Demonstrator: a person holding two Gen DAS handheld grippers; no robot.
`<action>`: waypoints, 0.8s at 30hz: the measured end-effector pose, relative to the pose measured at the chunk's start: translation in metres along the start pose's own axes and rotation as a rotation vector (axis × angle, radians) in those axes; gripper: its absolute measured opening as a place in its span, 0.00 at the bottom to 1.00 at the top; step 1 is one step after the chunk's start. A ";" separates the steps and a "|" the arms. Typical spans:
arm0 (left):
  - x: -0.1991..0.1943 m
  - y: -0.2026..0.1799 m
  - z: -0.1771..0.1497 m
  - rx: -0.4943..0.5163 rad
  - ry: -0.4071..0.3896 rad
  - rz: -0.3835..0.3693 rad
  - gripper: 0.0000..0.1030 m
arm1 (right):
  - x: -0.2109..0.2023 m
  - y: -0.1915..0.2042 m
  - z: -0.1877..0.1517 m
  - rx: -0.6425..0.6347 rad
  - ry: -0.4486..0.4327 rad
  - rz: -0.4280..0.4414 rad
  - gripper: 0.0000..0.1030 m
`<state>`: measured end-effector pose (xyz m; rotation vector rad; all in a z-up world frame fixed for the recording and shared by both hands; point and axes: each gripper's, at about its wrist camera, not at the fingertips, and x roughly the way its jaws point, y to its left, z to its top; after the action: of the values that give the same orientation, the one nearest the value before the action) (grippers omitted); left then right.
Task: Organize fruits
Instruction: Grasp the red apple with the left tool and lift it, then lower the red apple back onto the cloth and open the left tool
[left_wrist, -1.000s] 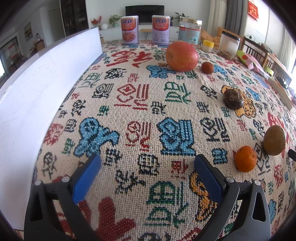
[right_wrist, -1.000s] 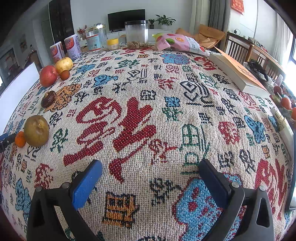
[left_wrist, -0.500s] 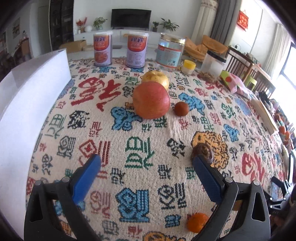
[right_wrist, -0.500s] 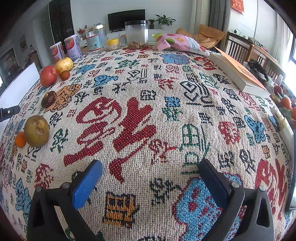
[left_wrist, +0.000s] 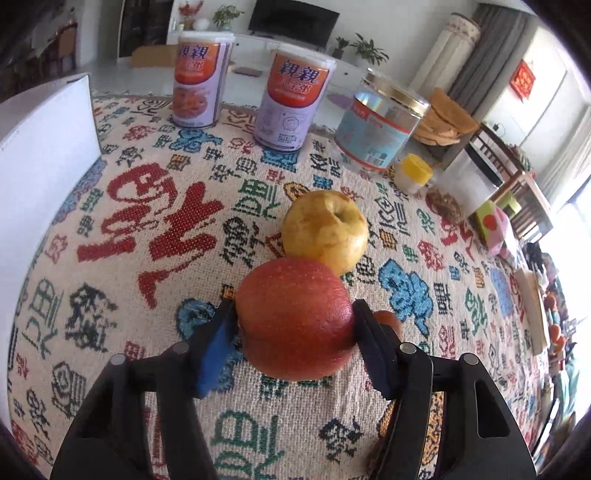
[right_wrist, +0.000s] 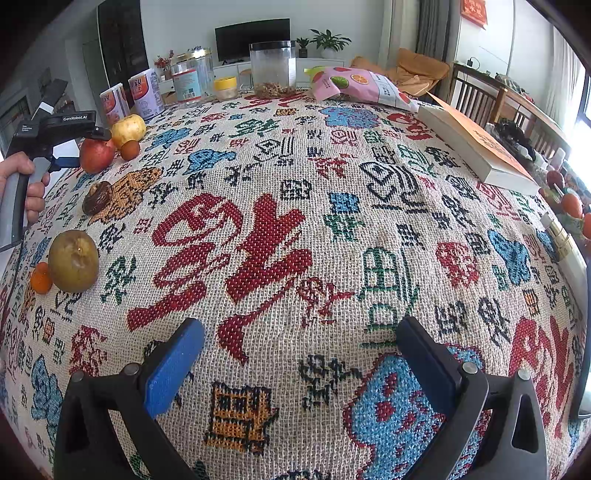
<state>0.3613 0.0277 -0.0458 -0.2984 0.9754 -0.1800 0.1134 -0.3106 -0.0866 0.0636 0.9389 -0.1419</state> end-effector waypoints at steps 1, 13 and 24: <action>-0.004 0.005 -0.002 -0.006 0.005 -0.014 0.58 | 0.000 0.000 0.000 0.000 0.000 0.000 1.00; -0.083 0.072 -0.082 0.035 0.008 -0.029 0.55 | 0.000 0.001 0.000 0.000 0.000 0.000 1.00; -0.110 0.007 -0.153 0.551 -0.089 0.170 0.55 | 0.000 0.000 0.000 0.000 0.000 0.000 1.00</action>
<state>0.1732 0.0401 -0.0423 0.2795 0.8218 -0.2689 0.1140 -0.3105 -0.0867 0.0639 0.9387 -0.1420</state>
